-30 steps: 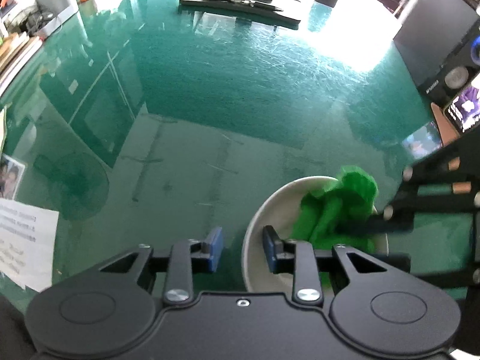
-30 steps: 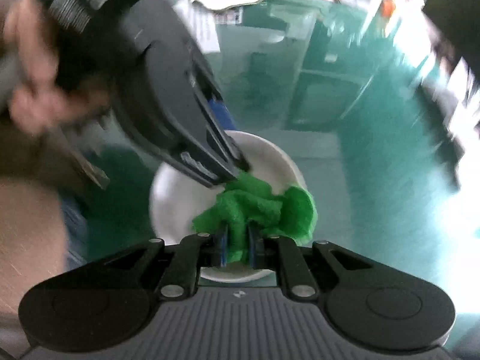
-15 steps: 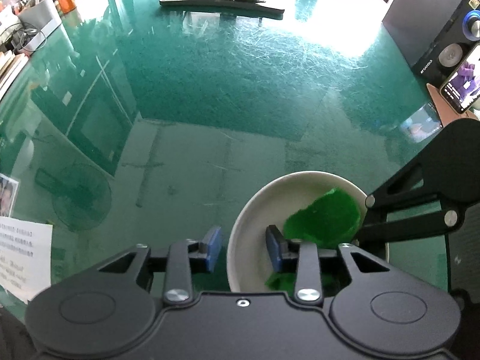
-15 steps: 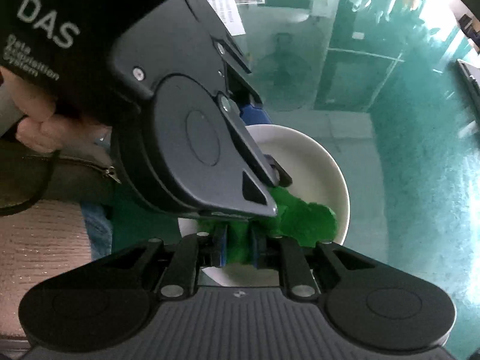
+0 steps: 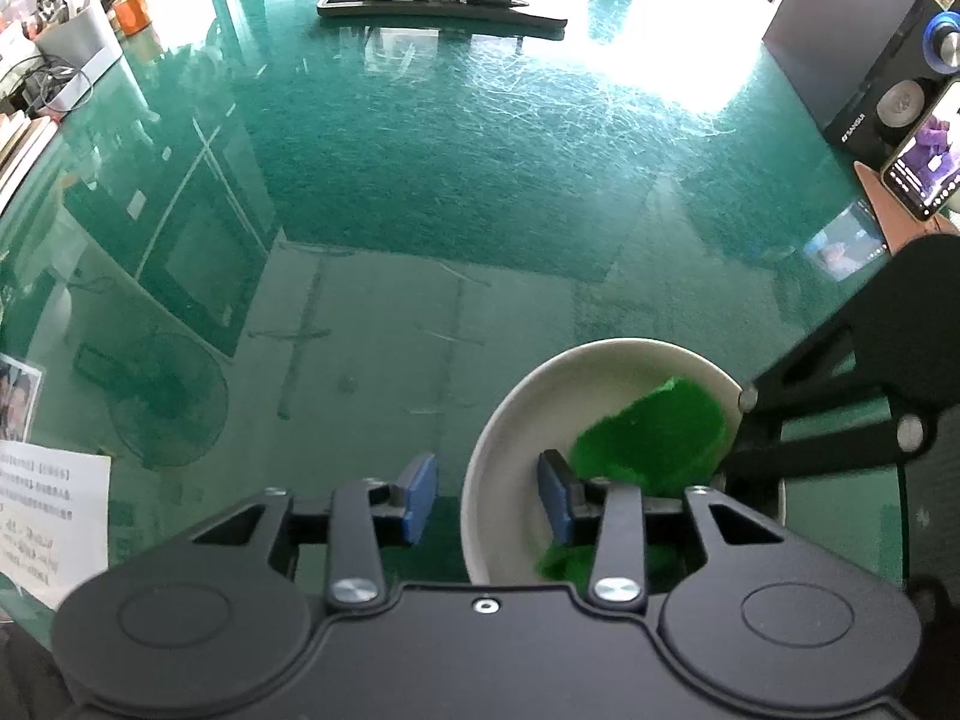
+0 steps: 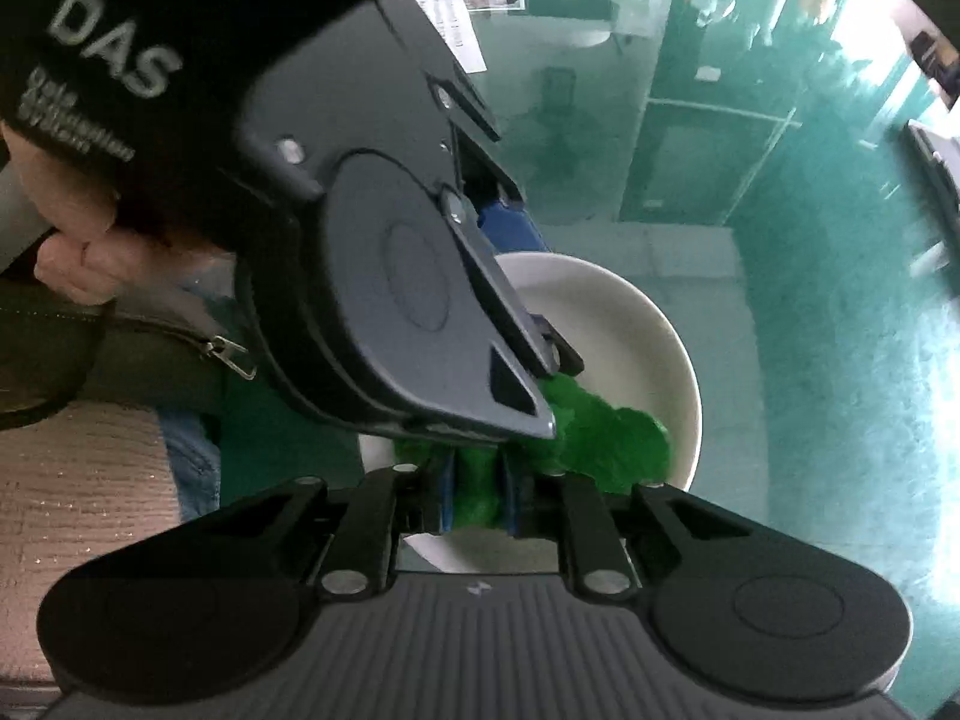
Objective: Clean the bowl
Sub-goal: 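Hold the bowl with the left tool while the right tool scrubs the bowl's bottom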
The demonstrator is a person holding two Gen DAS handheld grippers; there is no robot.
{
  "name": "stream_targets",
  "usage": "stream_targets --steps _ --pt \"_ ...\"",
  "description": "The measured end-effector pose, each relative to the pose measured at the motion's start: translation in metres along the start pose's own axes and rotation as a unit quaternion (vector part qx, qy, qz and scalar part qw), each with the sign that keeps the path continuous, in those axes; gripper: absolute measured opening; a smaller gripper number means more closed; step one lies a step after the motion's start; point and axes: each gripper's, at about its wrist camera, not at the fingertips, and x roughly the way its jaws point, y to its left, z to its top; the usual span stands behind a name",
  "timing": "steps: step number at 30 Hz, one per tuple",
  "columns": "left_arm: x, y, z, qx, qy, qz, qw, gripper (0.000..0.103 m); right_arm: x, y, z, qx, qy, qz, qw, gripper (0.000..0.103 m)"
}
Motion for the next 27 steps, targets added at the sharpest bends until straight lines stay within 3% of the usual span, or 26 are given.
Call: stream_targets --steps 2,5,7,12,13,16,20,22,25,27 --pt "0.000 0.001 0.000 -0.001 -0.001 0.001 1.0000 0.040 0.002 0.001 0.001 -0.032 0.005 -0.044 0.999 0.014" --pt "0.000 0.000 0.000 0.000 -0.001 0.003 1.0000 0.040 0.004 0.001 0.002 -0.033 0.006 -0.072 0.997 0.015" --pt "0.000 -0.001 0.000 0.000 -0.001 0.003 1.0000 0.040 0.001 0.005 -0.001 -0.024 0.011 -0.060 0.998 0.017" --pt "0.001 -0.001 -0.001 0.002 0.000 0.002 1.0000 0.043 -0.018 0.007 -0.018 0.036 -0.009 0.036 0.999 0.017" --pt "0.001 -0.001 -0.001 0.002 0.000 0.002 1.0000 0.043 -0.019 0.007 -0.019 0.035 -0.010 0.038 0.999 0.014" --pt "0.001 0.000 0.000 0.002 -0.001 0.004 1.0000 0.043 -0.025 0.019 -0.029 -0.017 0.002 -0.025 1.000 0.014" --pt "0.001 0.001 0.000 0.002 -0.003 0.005 1.0000 0.043 -0.028 0.025 -0.032 -0.036 -0.008 -0.095 0.995 0.014" --pt "0.001 0.001 0.000 0.002 -0.003 0.006 1.0000 0.043 -0.026 0.024 -0.032 -0.027 -0.010 -0.099 0.995 0.016" --pt "0.002 0.002 0.000 0.002 -0.004 0.007 1.0000 0.044 -0.026 0.025 -0.032 -0.006 -0.013 -0.052 0.999 0.016" --pt "0.002 0.002 0.001 0.002 -0.005 0.008 1.0000 0.044 -0.028 0.027 -0.035 0.000 -0.017 -0.046 0.999 0.014"
